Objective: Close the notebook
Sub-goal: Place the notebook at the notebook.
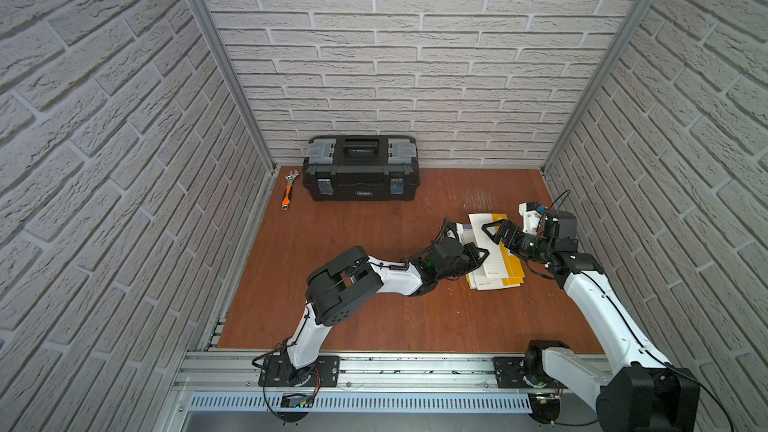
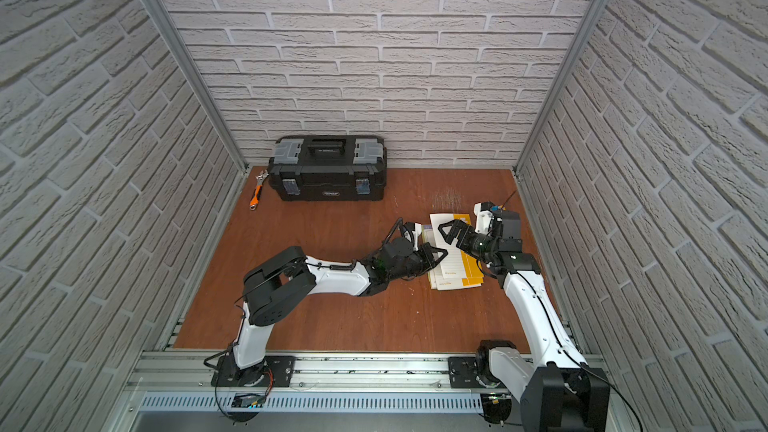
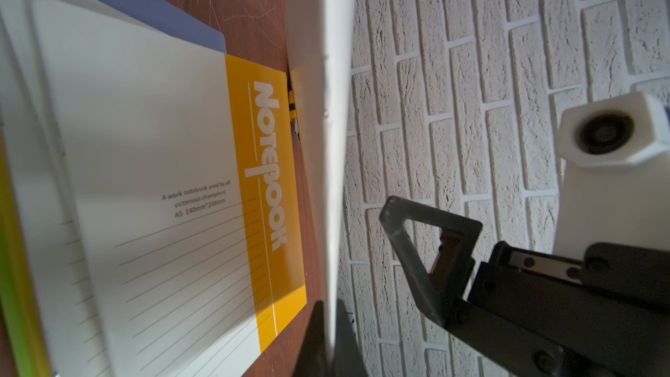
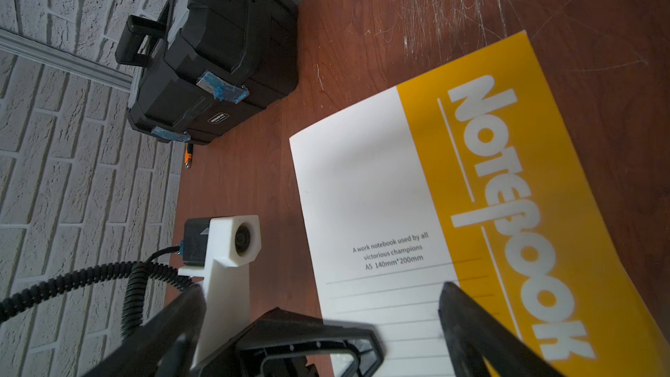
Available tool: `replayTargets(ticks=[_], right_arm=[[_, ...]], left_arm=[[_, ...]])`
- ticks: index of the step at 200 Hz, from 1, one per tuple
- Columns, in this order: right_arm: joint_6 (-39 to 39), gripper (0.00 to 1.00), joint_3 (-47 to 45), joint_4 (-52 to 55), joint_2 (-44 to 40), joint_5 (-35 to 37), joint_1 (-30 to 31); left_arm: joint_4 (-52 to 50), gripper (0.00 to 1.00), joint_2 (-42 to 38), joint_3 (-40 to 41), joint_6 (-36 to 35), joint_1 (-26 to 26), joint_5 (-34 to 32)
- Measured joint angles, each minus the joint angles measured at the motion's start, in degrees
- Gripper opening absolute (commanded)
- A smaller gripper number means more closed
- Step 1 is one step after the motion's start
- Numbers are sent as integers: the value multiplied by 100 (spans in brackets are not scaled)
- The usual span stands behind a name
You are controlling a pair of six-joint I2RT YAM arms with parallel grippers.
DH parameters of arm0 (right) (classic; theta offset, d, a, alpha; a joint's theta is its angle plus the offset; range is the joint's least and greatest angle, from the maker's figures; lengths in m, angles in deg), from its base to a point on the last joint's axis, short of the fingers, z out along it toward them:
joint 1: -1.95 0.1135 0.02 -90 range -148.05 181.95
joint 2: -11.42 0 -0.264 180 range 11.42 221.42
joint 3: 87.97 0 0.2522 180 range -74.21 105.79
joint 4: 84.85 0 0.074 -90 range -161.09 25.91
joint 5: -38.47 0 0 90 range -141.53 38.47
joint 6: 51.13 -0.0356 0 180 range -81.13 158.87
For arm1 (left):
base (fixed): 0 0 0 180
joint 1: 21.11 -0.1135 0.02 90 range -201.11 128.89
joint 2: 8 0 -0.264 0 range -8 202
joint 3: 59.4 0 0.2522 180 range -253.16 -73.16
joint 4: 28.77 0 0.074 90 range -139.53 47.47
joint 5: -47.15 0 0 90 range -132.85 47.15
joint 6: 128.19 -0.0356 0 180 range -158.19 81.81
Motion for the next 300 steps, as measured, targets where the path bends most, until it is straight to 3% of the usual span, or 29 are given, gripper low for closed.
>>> replayTargets(ticks=[300], right_arm=[[153,100,-553,-1445,1947,-179,-2]], left_arm=[[422,0,610,396,323,-44,42]])
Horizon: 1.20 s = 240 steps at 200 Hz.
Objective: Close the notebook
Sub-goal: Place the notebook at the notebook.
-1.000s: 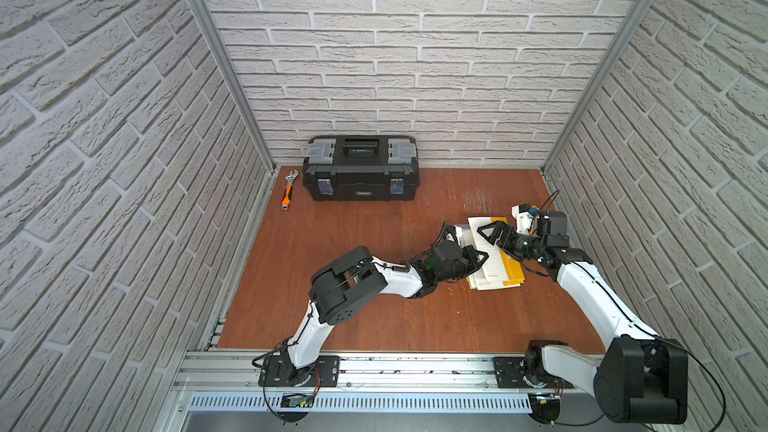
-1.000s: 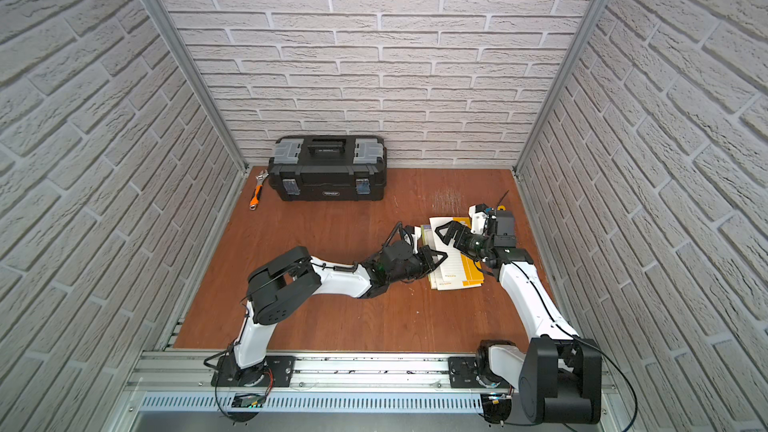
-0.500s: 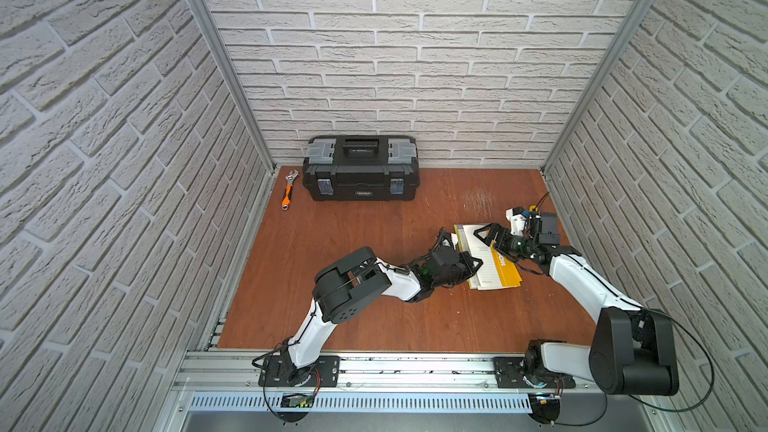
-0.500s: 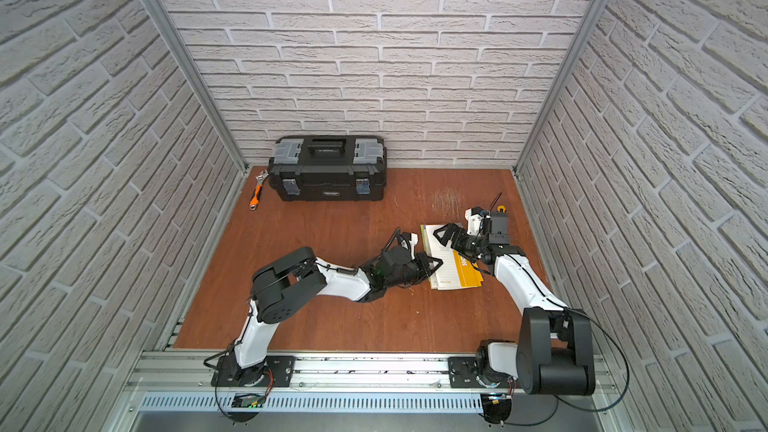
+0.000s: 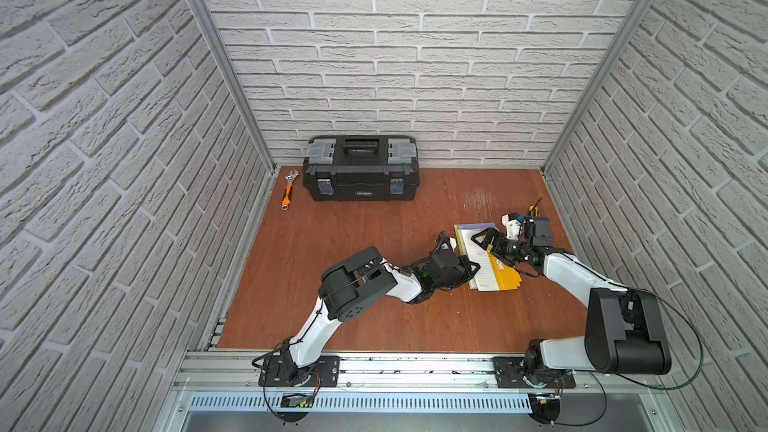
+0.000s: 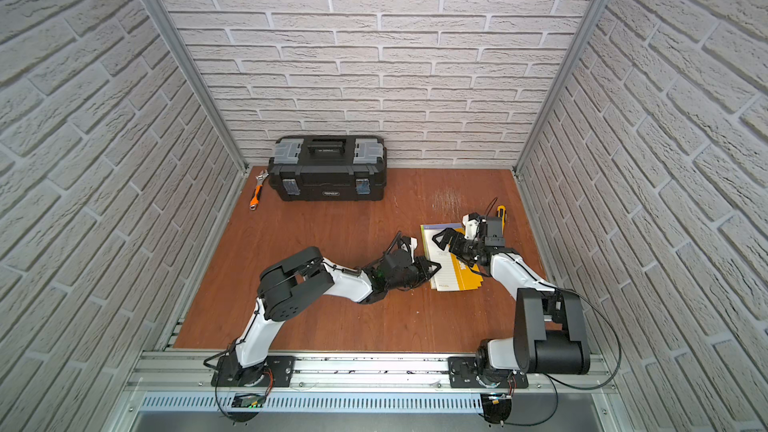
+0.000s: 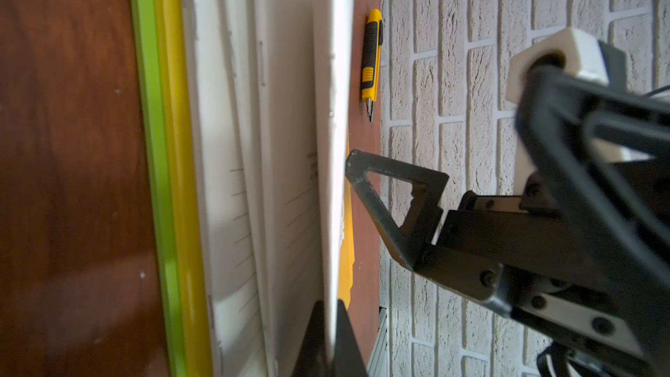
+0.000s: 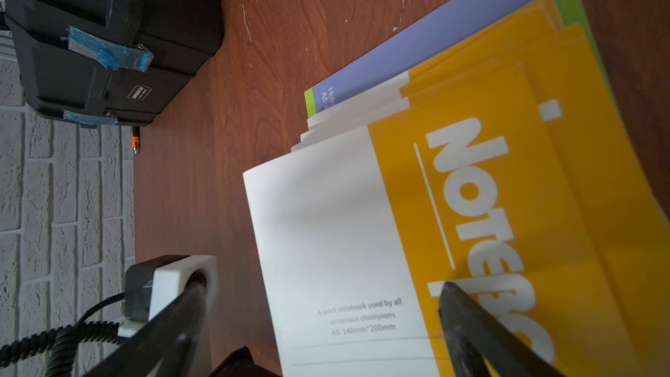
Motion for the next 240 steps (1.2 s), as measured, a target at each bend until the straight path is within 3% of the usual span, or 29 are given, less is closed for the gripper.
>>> replayTargets(ticks=[23,42,84,143,197,215,228,240], right_arm=[[2,100,-24,-42,81,13,0],[4,100,-24,-72,122,35,0],[2,100,-61,-214,221,57,0],[2,100,-109,-295,229,55,0],[4,100,-109,-291,229,59,0],[4,100,-109,-289,229,59,0],[4,100,-109,-282,227,61,0],[7,100,-103,-256,212,61,0]], left_arm=[[9,0,39,0,4,-4,2],[46,7,94,0,15,-13,7],[149,33,122,2,79,-24,2],[92,33,7,136,-101,-57,-2],[-317,37,-769,778,-516,-164,-127],[-442,55,-1182,1161,-721,-297,-120],[-844,95,-1624,1401,-1060,-457,-101],[-1668,98,-2190,1449,-1539,-645,-190]])
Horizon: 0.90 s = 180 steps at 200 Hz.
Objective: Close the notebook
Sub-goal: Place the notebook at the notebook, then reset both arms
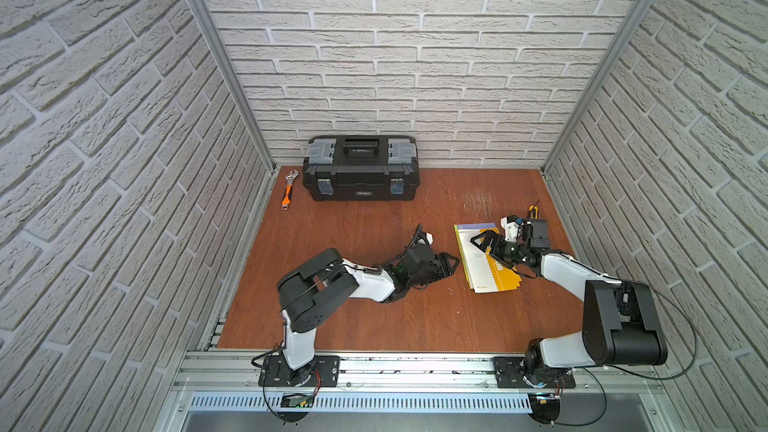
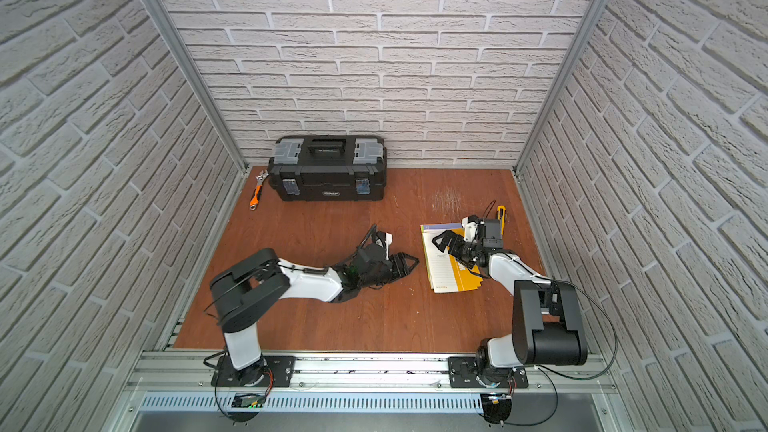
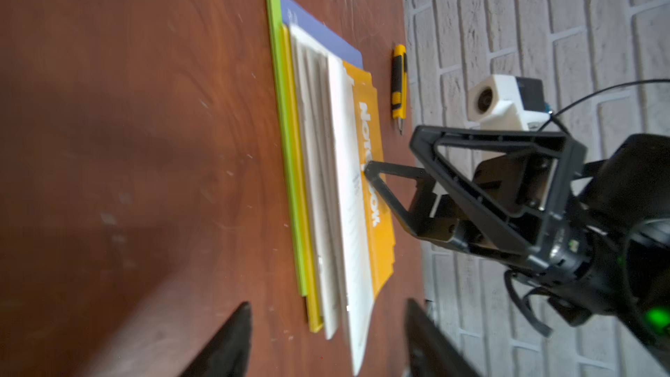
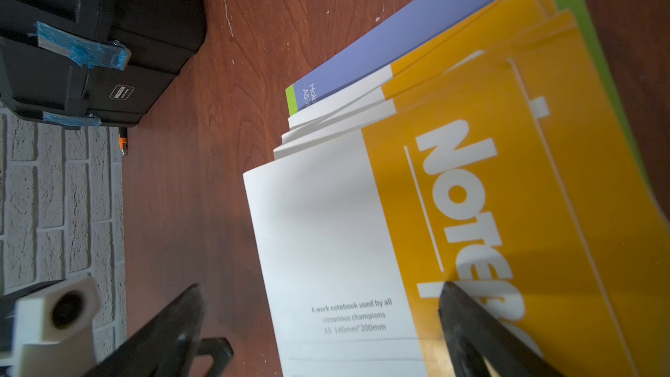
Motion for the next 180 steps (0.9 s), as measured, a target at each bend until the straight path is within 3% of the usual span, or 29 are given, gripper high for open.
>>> replayTargets(ticks=[35,50,73,131,180], right_arm=[[48,100,166,208,-52,0,0],[61,100,254,256,-55,0,0],[85,100,339,363,-111,4,0],[122,100,763,960,-817,-35,0],[232,100,756,1272,-1878,-177,2]], left_arm=[[-3300,98,-1803,-1145,-1989,-483,-870],[-4041,98,-2503,-1434,-2608,-789,-1119],[-4872,98,-3512,-1213,-3298,-1574,-1355],[-5709,98,-5045,468,-4452,-3158,-1803],[-5156,98,-5971,1937,-5042,-3316,-2459]])
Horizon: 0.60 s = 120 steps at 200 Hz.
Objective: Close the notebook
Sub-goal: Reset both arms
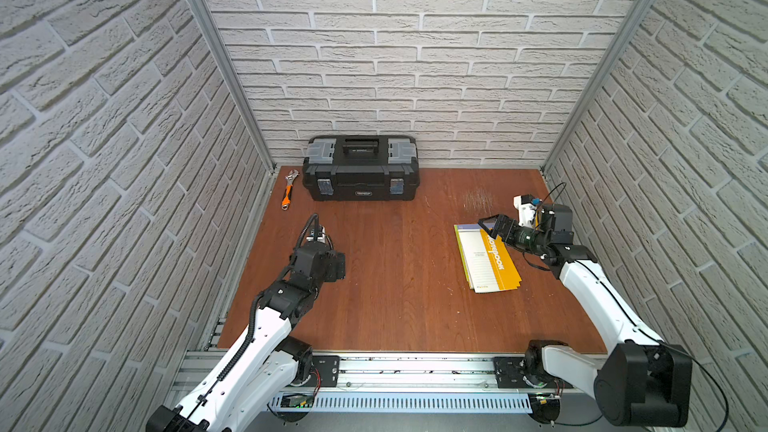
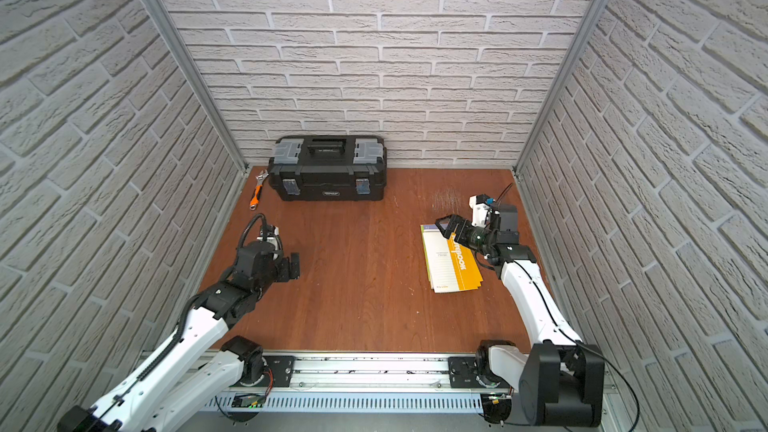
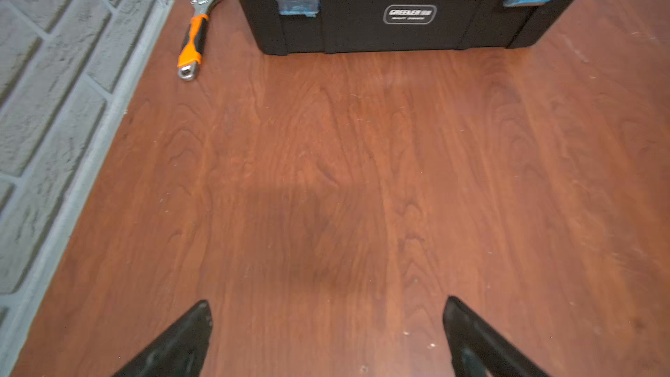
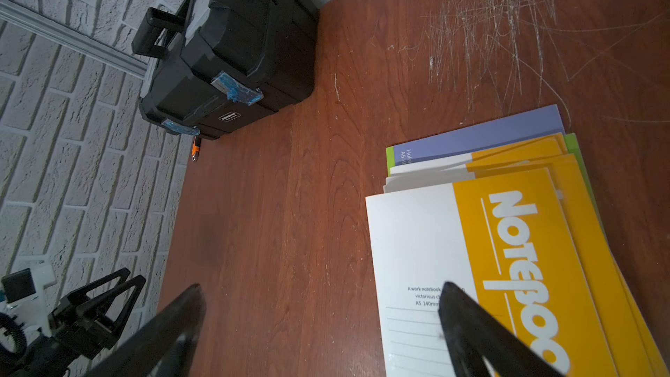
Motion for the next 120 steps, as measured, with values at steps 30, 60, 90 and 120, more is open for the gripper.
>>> replayTargets(ticks=[30,60,90,120], right_arm=[[131,100,-584,66,-542,76,0],[400,100,-833,400,-702,378,4],[621,100,-813,599,-1021,743,4],[846,100,-815,601,-1294,988,4]], left_arm=[[564,98,-350,575,-168,-138,-522],[1362,98,-343,927,-579,-238,-789],[2577,98,-269,1467,-975,-470,-866],[4179,98,341,2238,-1126,-1008,-560]])
